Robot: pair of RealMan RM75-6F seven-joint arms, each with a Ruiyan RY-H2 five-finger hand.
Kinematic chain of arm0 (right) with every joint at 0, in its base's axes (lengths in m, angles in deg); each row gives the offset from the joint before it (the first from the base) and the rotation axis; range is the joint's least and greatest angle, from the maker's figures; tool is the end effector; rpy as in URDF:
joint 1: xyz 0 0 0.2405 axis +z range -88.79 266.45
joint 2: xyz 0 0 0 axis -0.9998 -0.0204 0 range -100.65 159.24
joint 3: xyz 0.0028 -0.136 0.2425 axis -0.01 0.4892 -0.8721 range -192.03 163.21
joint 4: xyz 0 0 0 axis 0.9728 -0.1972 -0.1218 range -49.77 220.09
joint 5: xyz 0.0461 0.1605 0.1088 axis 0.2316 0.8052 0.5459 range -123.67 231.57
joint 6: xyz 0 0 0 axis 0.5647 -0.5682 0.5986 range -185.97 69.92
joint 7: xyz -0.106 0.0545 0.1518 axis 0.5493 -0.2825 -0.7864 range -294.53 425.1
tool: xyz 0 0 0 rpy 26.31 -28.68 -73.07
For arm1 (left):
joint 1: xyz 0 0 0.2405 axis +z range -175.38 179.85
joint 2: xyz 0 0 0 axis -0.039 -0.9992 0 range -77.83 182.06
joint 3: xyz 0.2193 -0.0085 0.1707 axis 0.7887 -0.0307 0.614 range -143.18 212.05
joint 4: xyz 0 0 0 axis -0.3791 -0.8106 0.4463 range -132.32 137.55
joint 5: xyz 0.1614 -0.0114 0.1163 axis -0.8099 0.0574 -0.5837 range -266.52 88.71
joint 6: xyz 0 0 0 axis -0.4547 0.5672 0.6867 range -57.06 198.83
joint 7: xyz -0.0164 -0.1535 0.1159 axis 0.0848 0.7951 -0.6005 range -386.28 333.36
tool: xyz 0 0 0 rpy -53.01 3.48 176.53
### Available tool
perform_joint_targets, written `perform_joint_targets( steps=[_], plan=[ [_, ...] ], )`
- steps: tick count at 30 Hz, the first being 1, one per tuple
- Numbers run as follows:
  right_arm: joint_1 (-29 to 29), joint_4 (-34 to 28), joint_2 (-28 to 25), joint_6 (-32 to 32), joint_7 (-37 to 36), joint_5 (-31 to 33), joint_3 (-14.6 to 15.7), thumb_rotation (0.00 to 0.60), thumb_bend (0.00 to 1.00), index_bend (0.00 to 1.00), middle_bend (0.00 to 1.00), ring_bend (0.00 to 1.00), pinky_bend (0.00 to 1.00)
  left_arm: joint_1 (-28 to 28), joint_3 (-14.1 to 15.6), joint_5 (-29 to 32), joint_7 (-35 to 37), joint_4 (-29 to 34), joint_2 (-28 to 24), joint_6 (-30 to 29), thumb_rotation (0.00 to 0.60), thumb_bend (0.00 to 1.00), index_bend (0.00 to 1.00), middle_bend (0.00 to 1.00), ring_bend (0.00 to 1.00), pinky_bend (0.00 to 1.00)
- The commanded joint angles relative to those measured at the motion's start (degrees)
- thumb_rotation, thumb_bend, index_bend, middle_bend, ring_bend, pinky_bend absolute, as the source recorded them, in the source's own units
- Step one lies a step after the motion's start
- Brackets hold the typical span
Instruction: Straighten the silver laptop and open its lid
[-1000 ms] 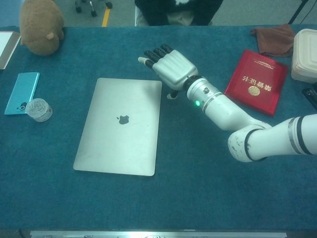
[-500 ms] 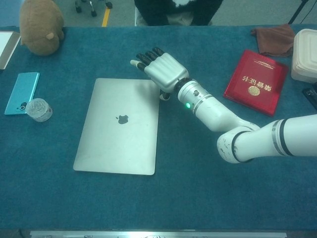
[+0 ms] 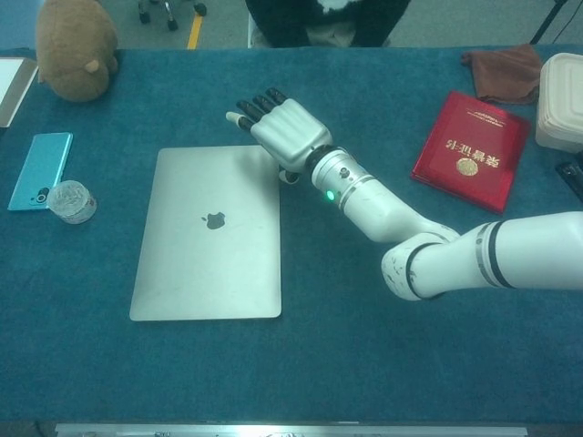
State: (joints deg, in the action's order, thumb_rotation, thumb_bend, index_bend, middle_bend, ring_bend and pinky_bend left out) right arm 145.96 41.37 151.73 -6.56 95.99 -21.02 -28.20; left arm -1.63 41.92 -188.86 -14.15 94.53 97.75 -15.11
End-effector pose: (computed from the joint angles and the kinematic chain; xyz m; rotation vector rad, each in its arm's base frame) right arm -0.0435 -0.4130 -0.1756 2.0515 -0.3835 0.8547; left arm -0.3222 0.1827 0.2391 -1.6751 -0.9053 -0.7678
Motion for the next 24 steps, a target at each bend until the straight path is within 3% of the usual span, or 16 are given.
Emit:
perform_joint_targets(
  steps=[1, 16, 20, 24],
  plan=[
    [1.42, 2.30, 1.52, -0.45, -0.58, -0.08, -0.88, 0.600, 0.17, 0.00, 0.01, 0.00, 0.03, 0.15, 0.00, 0.17, 0.23, -0.23, 0.02, -0.15, 0.600, 0.29, 0.00, 0.00, 0.00, 0.00],
    [8.02, 13.77, 7.33, -2.00, -4.71, -0.18, -4.18, 0.600, 0.17, 0.00, 0.01, 0.00, 0.03, 0.47, -0.07, 0.47, 0.75, -0.60, -0.42, -0.59, 0.600, 0.29, 0.00, 0.00, 0.00, 0.00],
    [7.87, 12.41, 6.21, -0.62, -6.69, -0.64, -4.35, 0.600, 0.17, 0.00, 0.01, 0.00, 0.03, 0.04, -0.05, 0.43, 1.05, -0.42, -1.06, 0.08, 0.600, 0.29, 0.00, 0.00, 0.00, 0.00],
    [6.05, 6.30, 1.92, 2.25, -6.72, -1.03, -4.50, 0.600, 0.17, 0.00, 0.01, 0.00, 0.03, -0.85, 0.34, -0.92, -0.04, -0.10, -1.35, 1.48, 0.600, 0.29, 0.00, 0.00, 0.00, 0.00]
  ],
)
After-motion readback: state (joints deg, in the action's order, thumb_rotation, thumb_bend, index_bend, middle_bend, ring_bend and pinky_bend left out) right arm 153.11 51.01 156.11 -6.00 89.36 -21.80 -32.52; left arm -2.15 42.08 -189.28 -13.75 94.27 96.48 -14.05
